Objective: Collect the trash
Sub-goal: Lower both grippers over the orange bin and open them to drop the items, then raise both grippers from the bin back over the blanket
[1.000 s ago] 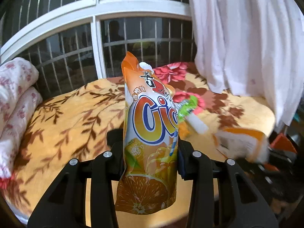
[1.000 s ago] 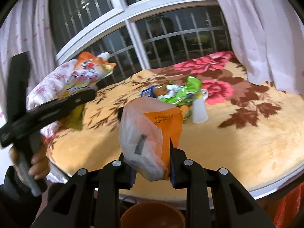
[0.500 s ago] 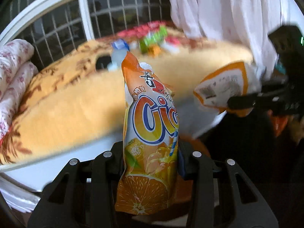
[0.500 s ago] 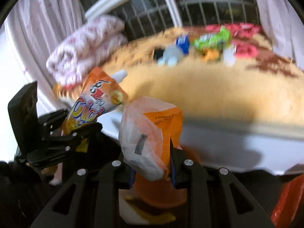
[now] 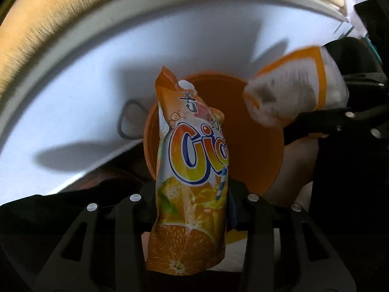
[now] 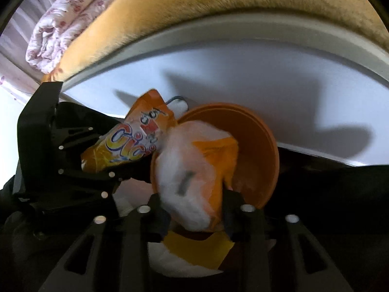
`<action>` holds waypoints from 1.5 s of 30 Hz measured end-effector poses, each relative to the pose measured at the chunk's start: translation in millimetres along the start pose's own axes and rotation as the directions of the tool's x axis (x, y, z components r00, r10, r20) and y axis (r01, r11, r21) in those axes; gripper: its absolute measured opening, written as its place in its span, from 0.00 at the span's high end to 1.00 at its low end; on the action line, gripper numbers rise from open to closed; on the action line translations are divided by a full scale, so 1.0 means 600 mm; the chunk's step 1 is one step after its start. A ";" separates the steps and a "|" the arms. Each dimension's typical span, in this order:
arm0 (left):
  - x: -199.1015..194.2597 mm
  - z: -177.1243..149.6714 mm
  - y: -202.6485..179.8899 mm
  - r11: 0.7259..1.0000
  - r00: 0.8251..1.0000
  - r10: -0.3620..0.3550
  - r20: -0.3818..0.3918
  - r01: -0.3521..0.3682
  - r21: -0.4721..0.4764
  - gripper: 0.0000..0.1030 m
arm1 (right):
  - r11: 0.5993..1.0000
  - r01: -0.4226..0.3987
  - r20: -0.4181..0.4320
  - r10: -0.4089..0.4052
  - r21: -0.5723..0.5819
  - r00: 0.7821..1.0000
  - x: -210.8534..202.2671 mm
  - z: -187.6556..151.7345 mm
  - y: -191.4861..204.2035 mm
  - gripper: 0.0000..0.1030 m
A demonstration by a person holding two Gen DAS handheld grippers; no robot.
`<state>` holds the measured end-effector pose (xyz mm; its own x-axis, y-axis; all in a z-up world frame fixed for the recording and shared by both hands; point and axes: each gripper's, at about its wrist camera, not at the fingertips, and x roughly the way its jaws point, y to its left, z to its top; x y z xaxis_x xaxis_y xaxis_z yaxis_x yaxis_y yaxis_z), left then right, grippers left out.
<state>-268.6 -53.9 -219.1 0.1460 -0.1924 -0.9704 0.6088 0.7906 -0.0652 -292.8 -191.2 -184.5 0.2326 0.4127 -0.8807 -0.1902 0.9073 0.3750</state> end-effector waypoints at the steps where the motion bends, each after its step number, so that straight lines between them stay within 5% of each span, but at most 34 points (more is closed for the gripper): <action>1: 0.007 0.003 0.004 1.000 1.000 0.000 -0.017 0.000 -0.008 0.31 | 1.000 0.002 -0.008 -0.002 -0.001 1.000 0.005 0.003 -0.001 0.34; 2: 0.013 0.006 0.011 1.000 1.000 0.001 -0.023 -0.001 -0.024 0.21 | 1.000 0.011 -0.005 -0.011 -0.001 1.000 0.008 0.005 -0.003 0.34; 14: 0.006 -0.012 0.021 0.998 1.000 -0.026 0.005 0.026 -0.062 0.20 | 0.999 0.020 0.022 -0.021 0.039 1.000 -0.016 0.000 -0.035 0.34; 21: -0.074 -0.006 0.017 0.997 0.990 -0.048 0.132 0.056 -0.059 0.20 | 1.000 0.025 0.104 -0.026 0.016 0.994 -0.067 -0.005 -0.020 0.34; 25: -0.152 0.001 0.011 0.999 0.967 -0.005 0.256 0.018 -0.048 0.20 | 0.999 0.029 0.180 -0.025 -0.020 0.983 -0.122 -0.005 0.002 0.34; 29: -0.232 0.012 0.011 0.997 0.920 0.075 0.384 -0.058 -0.055 0.20 | 0.999 0.022 0.281 -0.011 -0.036 0.959 -0.190 0.008 0.017 0.34; 36: -0.311 0.062 0.038 0.986 0.839 0.158 0.521 -0.105 -0.131 0.16 | 0.998 0.059 0.458 -0.044 -0.018 0.888 -0.295 0.079 0.016 0.34; 39: -0.315 0.098 0.052 0.983 0.820 0.166 0.547 -0.094 -0.156 0.16 | 0.997 0.070 0.497 -0.067 0.014 0.865 -0.313 0.118 0.005 0.34; 45: -0.304 0.177 0.099 0.977 0.817 0.162 0.553 -0.055 -0.205 0.15 | 0.994 0.089 0.534 -0.109 0.064 0.838 -0.315 0.214 -0.029 0.34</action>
<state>-176.3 -33.2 -21.4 0.6496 -0.3507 -0.6746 0.4273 0.9023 -0.0575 -211.1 -274.6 12.6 0.7255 0.2898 -0.6243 -0.1078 0.9437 0.3128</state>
